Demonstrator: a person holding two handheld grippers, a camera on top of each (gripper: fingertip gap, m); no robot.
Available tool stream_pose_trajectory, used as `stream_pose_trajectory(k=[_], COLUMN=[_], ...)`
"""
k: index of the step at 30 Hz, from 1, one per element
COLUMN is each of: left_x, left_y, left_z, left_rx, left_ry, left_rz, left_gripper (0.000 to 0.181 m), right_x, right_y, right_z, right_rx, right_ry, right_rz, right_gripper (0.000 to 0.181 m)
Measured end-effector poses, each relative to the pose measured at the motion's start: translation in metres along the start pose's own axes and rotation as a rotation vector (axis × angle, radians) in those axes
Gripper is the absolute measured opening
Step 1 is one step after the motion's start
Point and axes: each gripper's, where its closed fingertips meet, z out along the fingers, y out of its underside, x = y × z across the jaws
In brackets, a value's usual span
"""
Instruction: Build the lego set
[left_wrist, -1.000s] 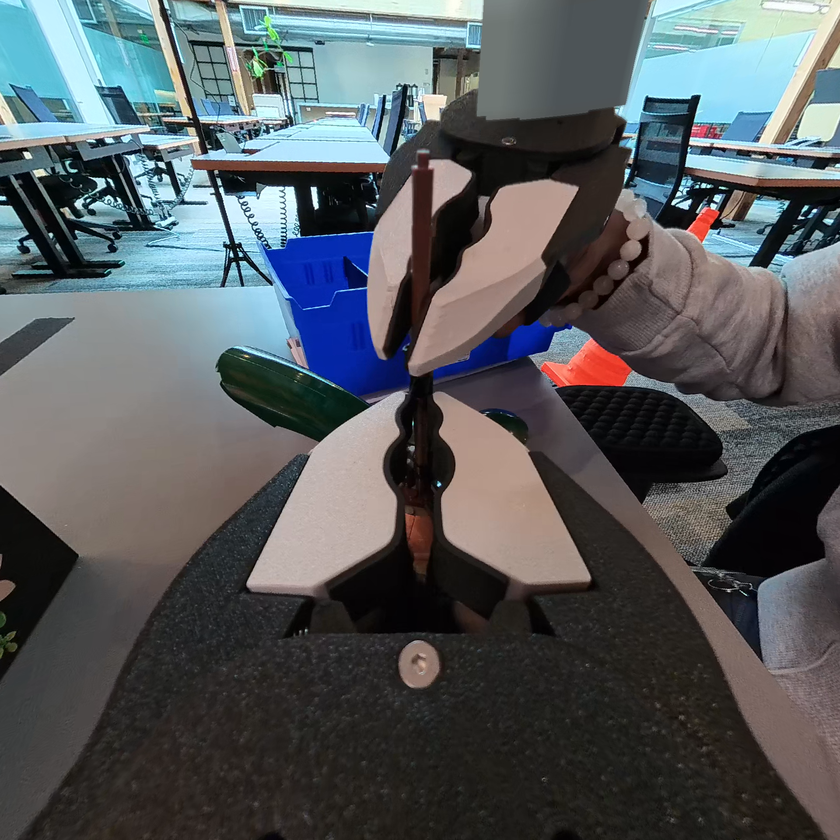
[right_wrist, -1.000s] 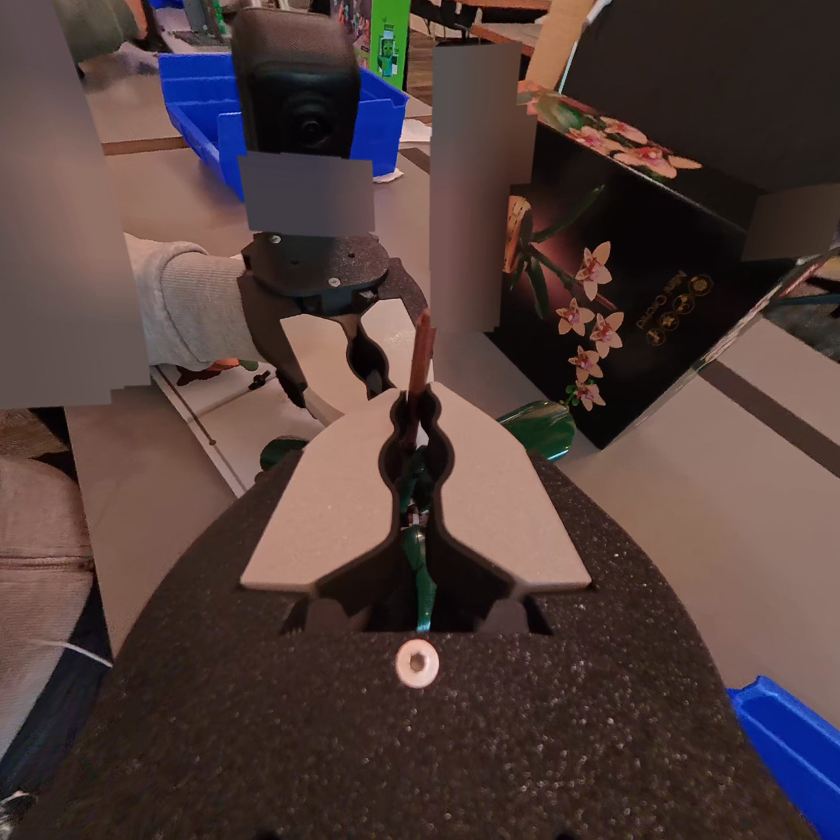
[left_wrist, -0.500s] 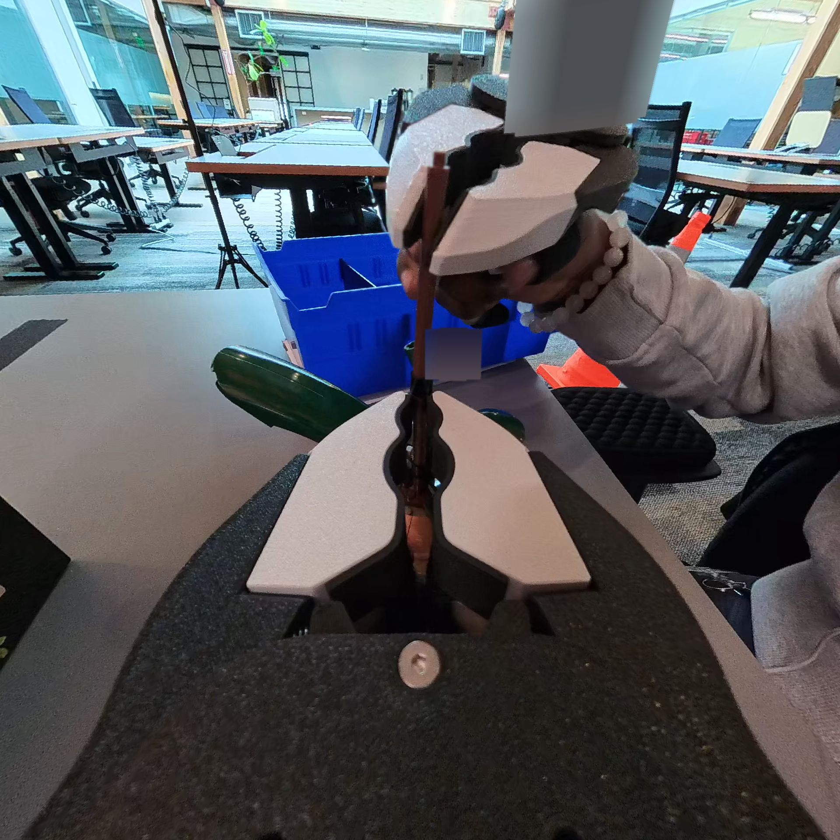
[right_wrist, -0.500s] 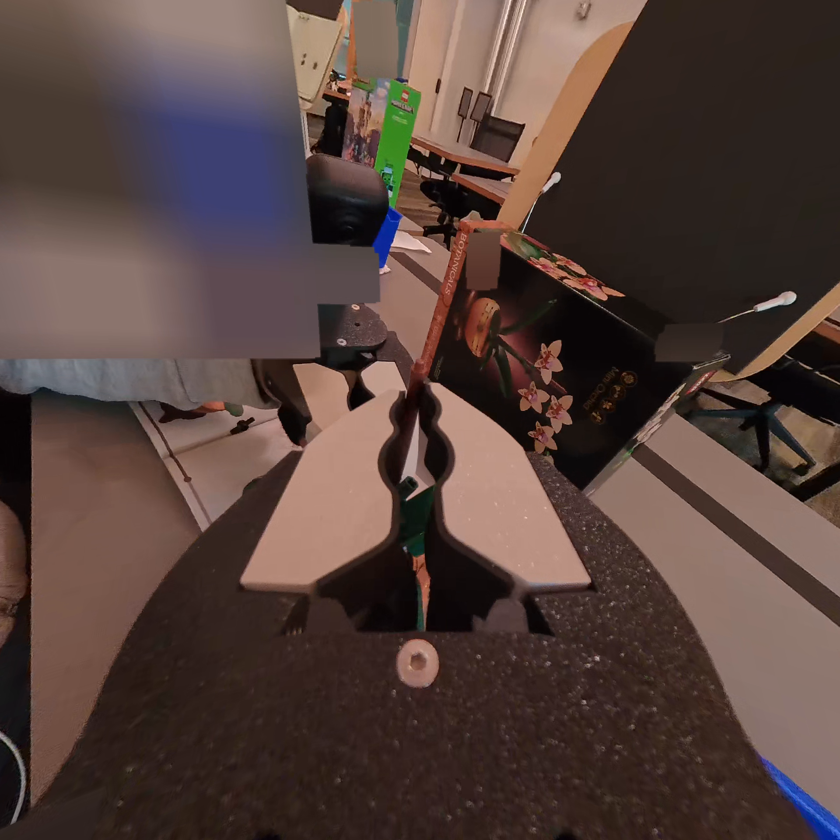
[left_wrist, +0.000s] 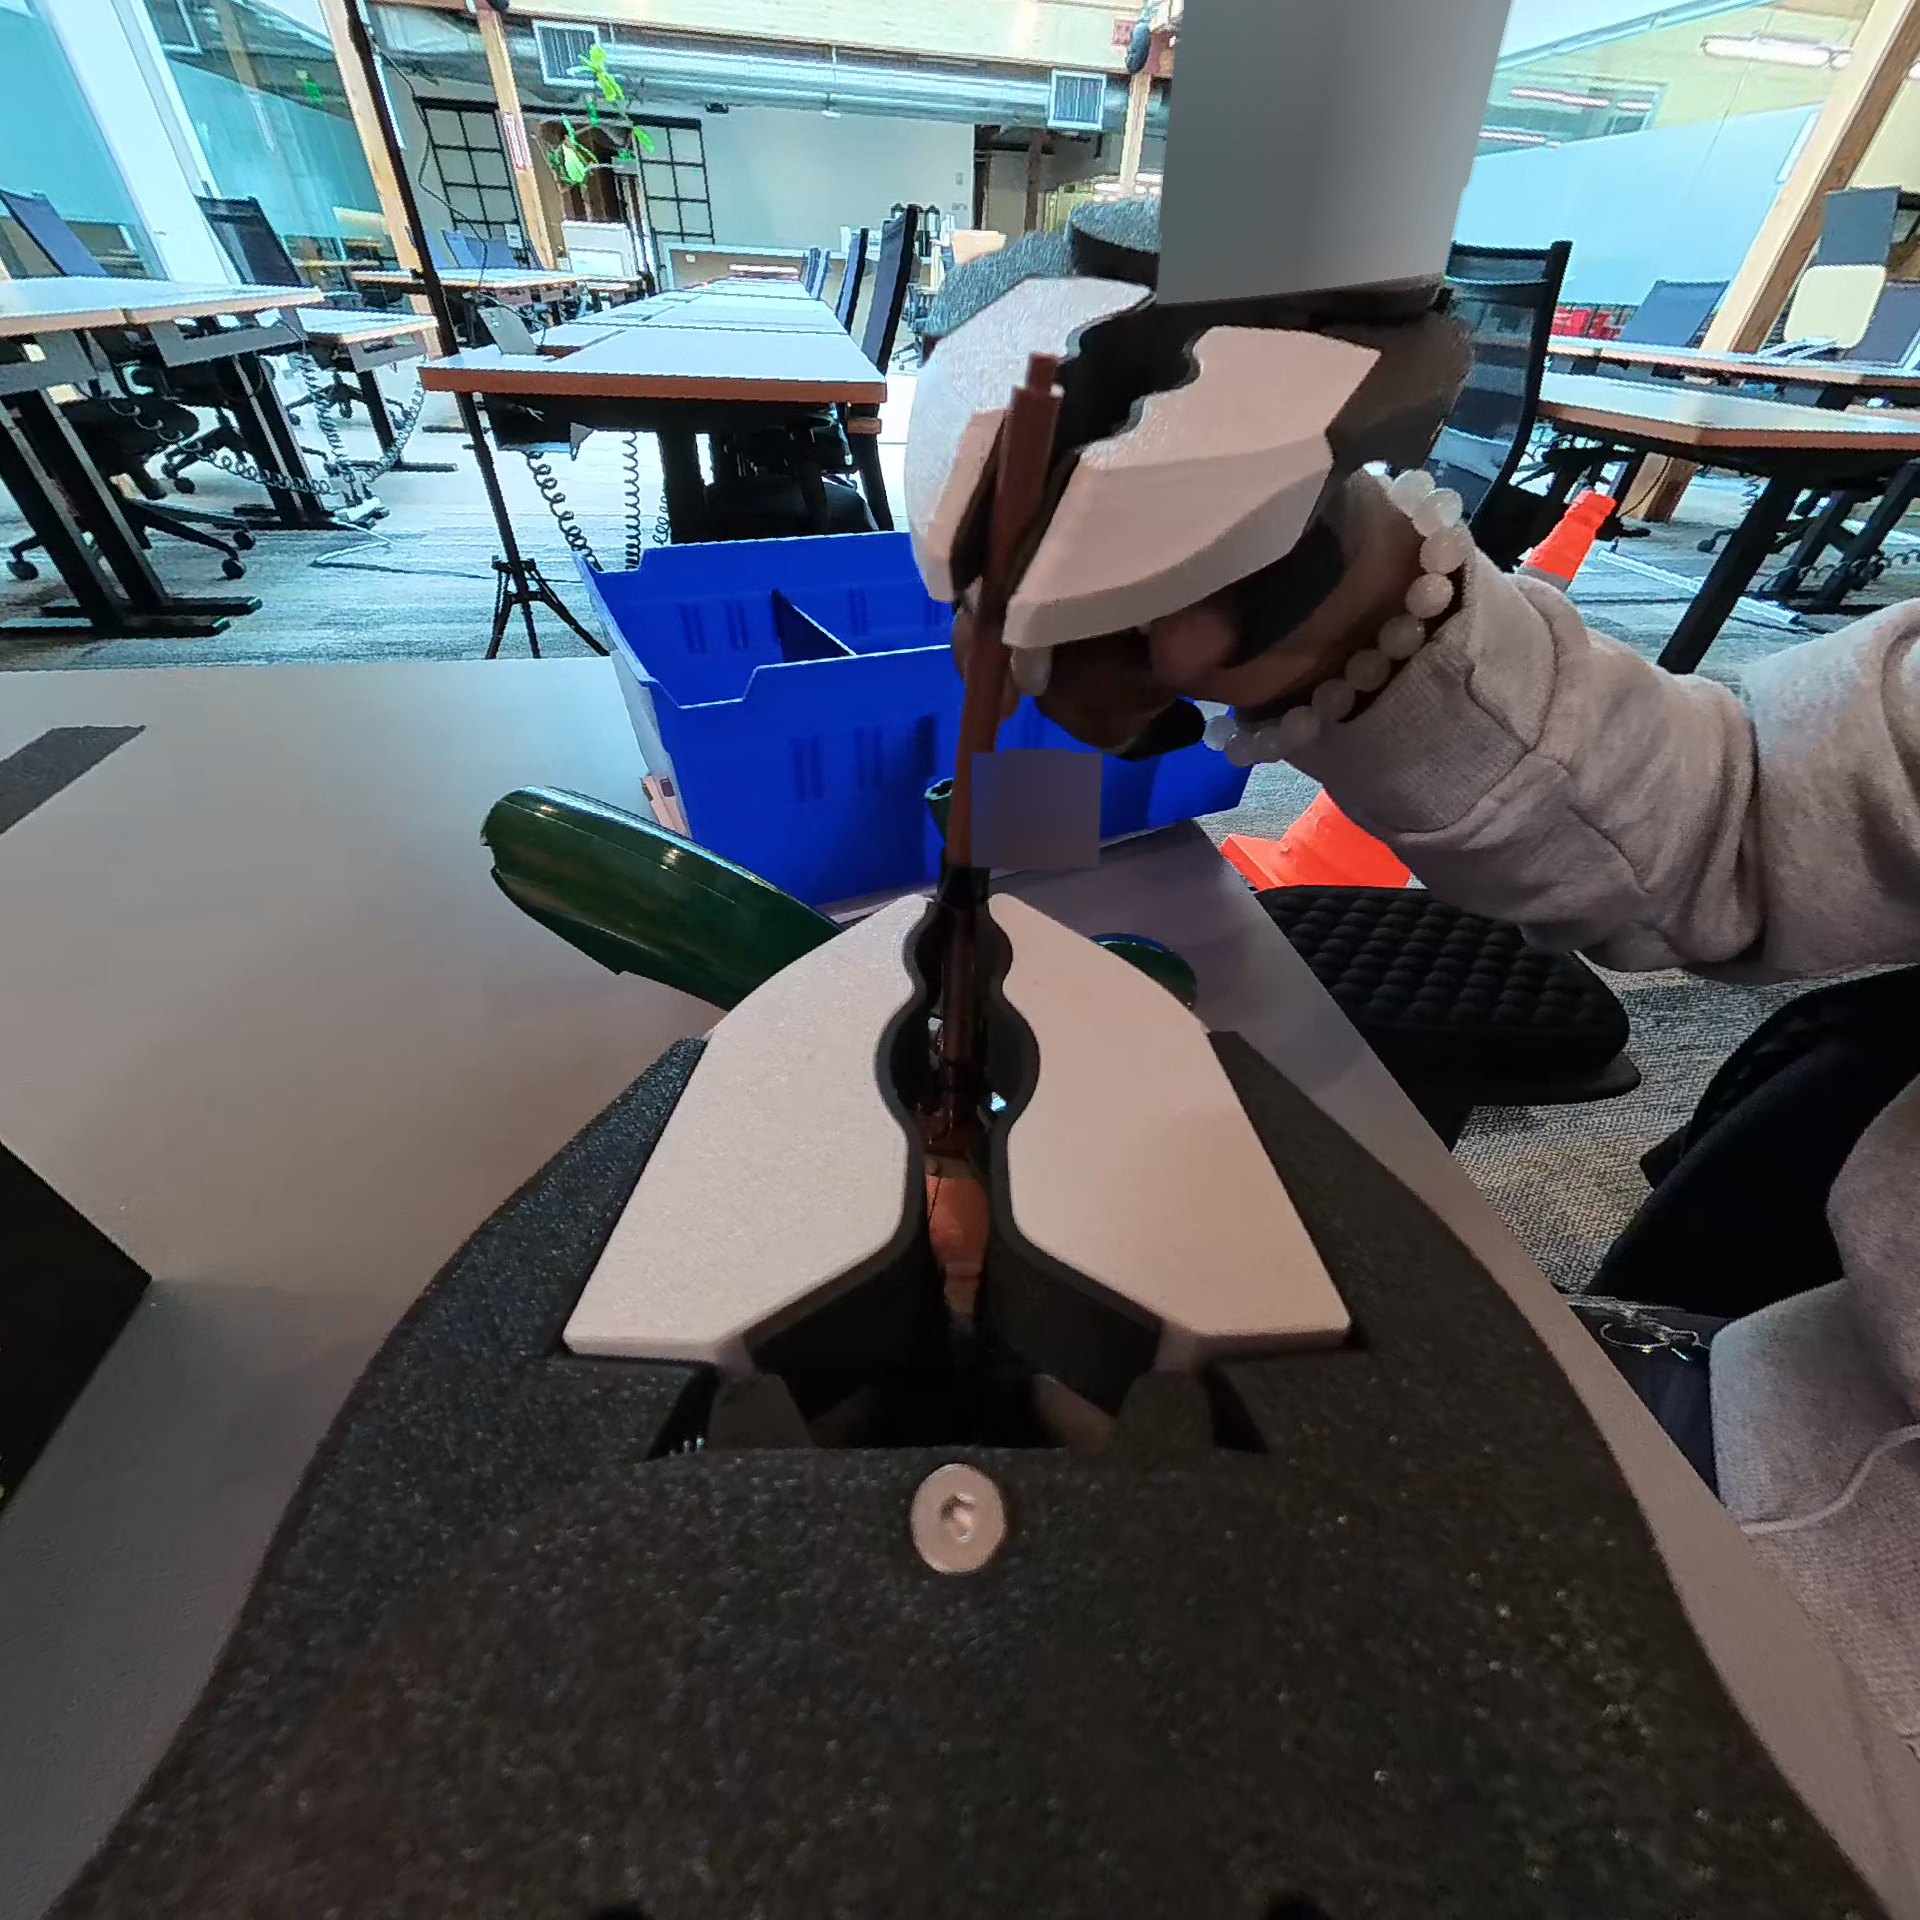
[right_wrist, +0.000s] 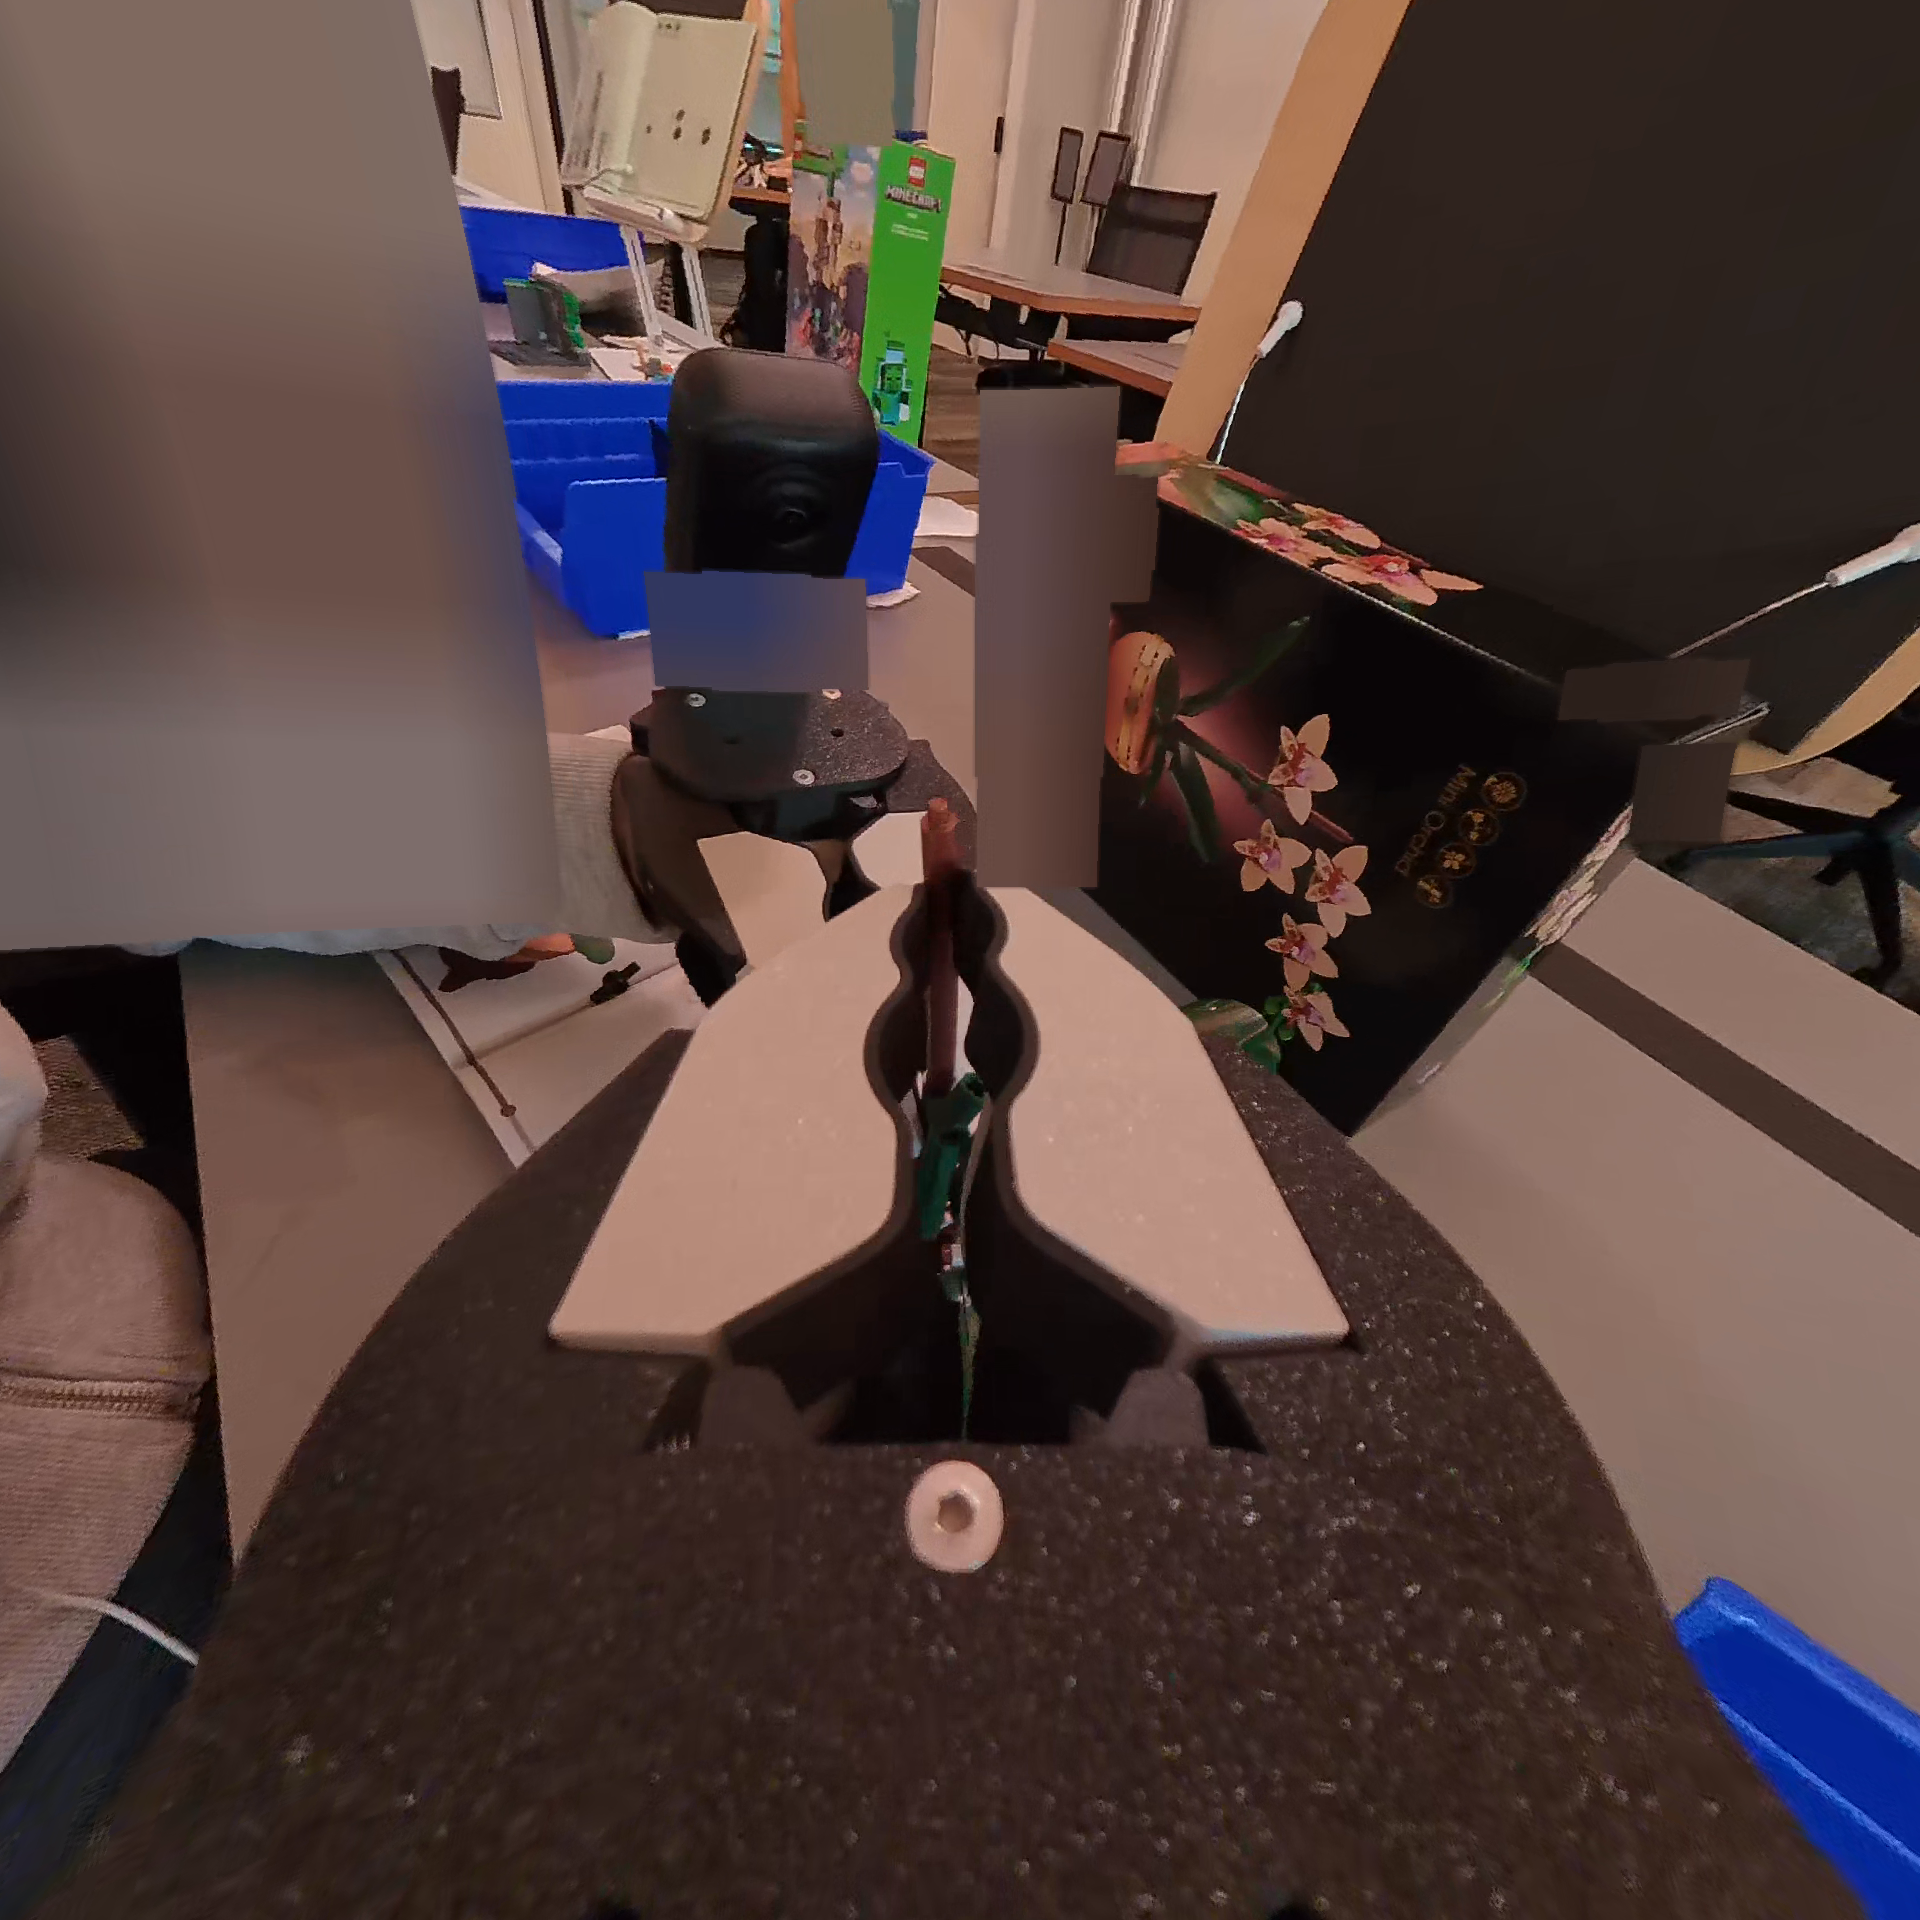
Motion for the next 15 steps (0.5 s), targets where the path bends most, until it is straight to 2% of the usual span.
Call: stream_pose_trajectory(k=[6, 8, 9, 11, 15], left_x=[-0.001, 0.000, 0.000, -0.001, -0.005], left_y=[0.000, 0.000, 0.000, 0.001, -0.010], left_z=[0.000, 0.000, 0.000, -0.001, -0.013], left_rx=[-0.003, -0.003, -0.006, -0.015, -0.017], left_ry=[-0.002, 0.006, 0.005, -0.003, -0.025], left_rz=[-0.001, 0.000, 0.003, 0.012, 0.040], left_gripper=[0.004, 0.005, 0.005, 0.006, 0.015], right_x=[0.001, -0.001, -0.002, -0.001, 0.017], right_y=[0.000, -0.002, -0.002, -0.011, -0.040], right_z=[0.002, 0.000, -0.001, -0.006, -0.044], right_rx=[-0.006, 0.015, 0.027, 0.106, 0.389], right_ry=[-0.004, 0.004, 0.005, 0.021, 0.170], right_rz=[0.017, -0.053, -0.078, -0.038, 0.008], right_gripper=[0.005, 0.005, 0.018, 0.058, 0.095])
